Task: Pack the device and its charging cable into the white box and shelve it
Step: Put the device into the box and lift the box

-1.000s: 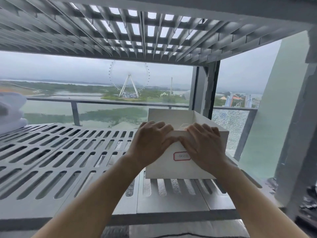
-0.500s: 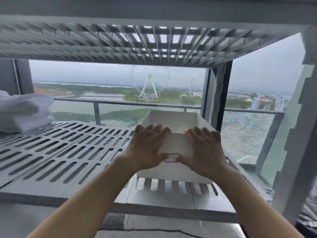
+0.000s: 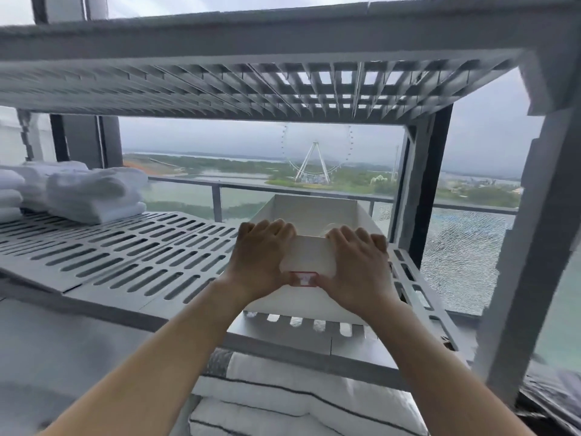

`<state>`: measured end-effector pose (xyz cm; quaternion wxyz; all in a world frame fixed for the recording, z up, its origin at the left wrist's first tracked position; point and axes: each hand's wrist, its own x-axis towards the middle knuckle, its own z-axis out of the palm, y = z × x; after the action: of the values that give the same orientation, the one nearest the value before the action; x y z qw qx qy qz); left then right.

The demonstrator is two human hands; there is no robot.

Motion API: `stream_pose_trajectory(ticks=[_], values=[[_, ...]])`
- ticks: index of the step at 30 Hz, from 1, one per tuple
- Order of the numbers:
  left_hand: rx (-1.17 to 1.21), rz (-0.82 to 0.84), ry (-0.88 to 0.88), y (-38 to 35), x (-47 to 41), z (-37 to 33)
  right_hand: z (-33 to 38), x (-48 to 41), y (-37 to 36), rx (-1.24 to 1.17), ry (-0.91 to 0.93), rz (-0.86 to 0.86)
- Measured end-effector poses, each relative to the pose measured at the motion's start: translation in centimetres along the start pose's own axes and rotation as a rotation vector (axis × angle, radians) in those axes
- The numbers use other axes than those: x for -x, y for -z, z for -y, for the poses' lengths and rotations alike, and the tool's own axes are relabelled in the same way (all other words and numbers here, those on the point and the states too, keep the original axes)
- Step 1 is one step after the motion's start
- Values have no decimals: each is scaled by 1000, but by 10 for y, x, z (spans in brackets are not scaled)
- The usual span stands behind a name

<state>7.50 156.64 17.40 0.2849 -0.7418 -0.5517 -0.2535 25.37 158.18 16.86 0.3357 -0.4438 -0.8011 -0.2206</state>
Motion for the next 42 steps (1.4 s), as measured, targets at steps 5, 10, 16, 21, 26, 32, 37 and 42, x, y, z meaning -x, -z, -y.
stream_pose_trajectory(ticks=[5, 10, 16, 21, 26, 32, 37, 42], values=[[-42, -75, 38, 8, 13, -11, 3, 9, 2, 28, 21, -74], [-75, -140, 61, 18, 24, -21, 5, 18, 5, 4, 16, -154], [-59, -130, 79, 31, 35, -24, 7, 19, 8, -102, 61, -184], [-62, -82, 114, 44, 46, -14, 18, 12, 11, -214, 109, -146], [-115, -39, 140, 51, 54, -1, 31, 6, 10, -309, 157, -97], [-250, -106, 102, 42, 63, -2, 37, 20, -1, -213, 161, -200], [-222, -133, 89, 43, 67, -5, 44, 23, -3, -118, 160, -174], [-325, 18, 59, 46, 75, -3, 50, 20, -2, -108, 118, -217]])
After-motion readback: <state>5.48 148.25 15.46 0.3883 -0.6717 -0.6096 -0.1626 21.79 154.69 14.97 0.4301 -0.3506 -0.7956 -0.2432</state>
